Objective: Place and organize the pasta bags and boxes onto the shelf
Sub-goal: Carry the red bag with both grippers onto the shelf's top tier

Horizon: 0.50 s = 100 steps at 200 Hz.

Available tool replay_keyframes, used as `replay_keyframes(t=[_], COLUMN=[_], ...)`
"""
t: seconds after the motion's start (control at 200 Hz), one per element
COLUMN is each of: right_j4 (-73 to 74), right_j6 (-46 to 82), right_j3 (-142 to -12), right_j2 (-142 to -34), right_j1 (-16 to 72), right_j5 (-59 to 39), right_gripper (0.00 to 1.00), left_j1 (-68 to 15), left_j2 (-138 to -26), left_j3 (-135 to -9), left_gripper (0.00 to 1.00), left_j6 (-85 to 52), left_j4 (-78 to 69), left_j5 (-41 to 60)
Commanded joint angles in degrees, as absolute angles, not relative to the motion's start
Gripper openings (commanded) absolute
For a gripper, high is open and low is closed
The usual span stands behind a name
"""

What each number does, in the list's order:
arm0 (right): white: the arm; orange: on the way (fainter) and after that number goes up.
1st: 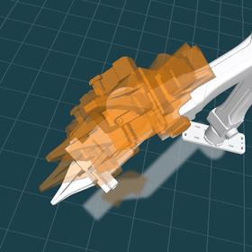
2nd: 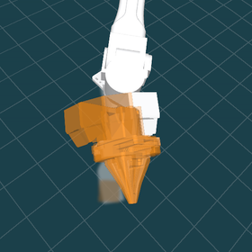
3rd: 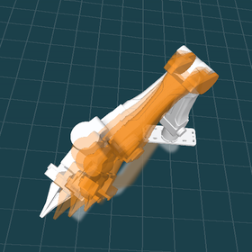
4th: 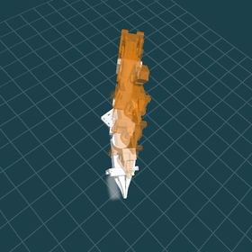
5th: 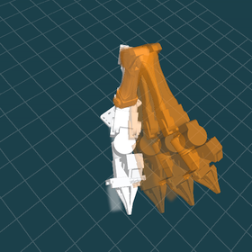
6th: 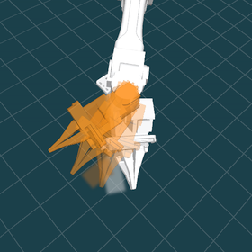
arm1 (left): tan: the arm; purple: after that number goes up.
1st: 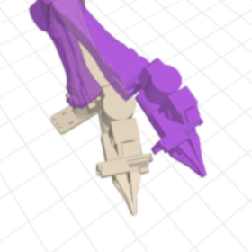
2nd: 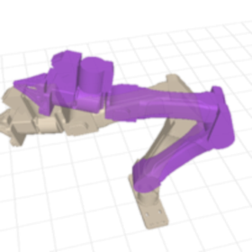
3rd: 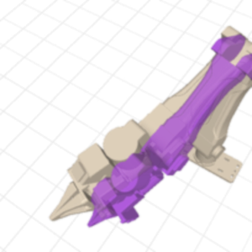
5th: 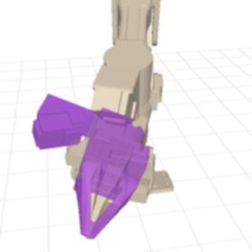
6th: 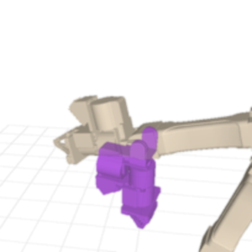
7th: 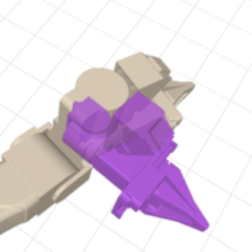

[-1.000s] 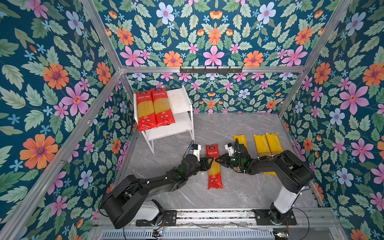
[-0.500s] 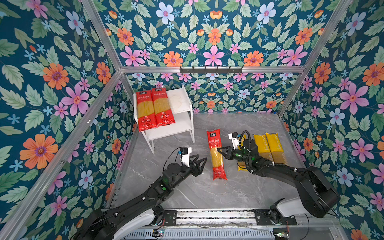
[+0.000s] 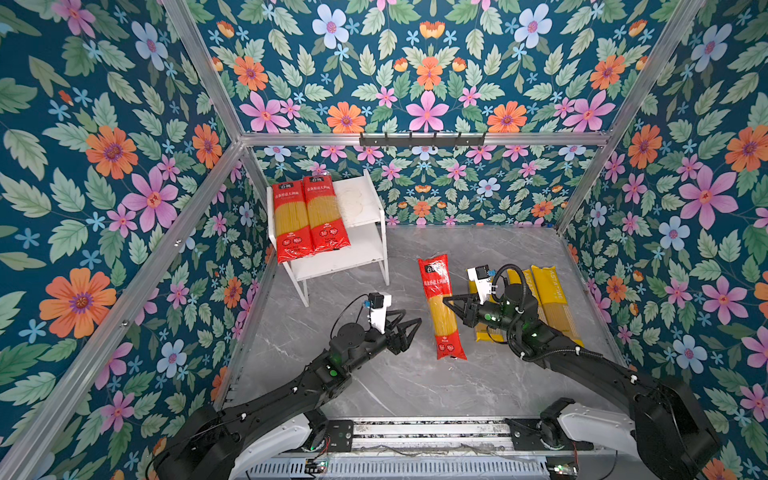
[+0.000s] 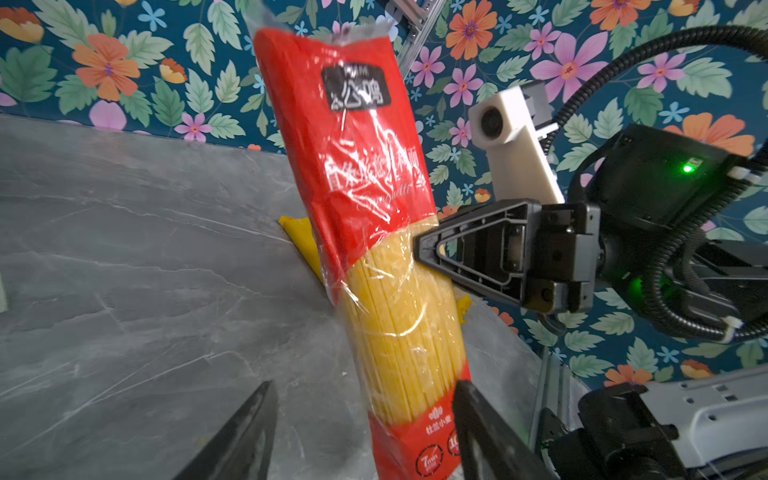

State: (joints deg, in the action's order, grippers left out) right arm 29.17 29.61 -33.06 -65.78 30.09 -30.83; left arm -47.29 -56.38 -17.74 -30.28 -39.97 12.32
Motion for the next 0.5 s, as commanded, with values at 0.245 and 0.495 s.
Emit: replay_keyframes(t=[0.245, 0.495], right_j4=[47.26, 56.28], right_j6=[34.73, 42.14], right_j3=[-39.98, -44.50], right_j2=[-65.26, -68.00], right_j1=[31.31, 33.05], right_j5=[-40.12, -48.37], right_gripper=[0.00, 0.00], left_j1=[-47.73, -47.72], left_j2=[-61.27, -58.03], left_j3=[-20.62, -21.72], left_gripper=[0.76, 0.73], left_j6=[-35.56, -32.84], left_j4=[-52.55, -53.39], left_j5=[21.90, 25.76])
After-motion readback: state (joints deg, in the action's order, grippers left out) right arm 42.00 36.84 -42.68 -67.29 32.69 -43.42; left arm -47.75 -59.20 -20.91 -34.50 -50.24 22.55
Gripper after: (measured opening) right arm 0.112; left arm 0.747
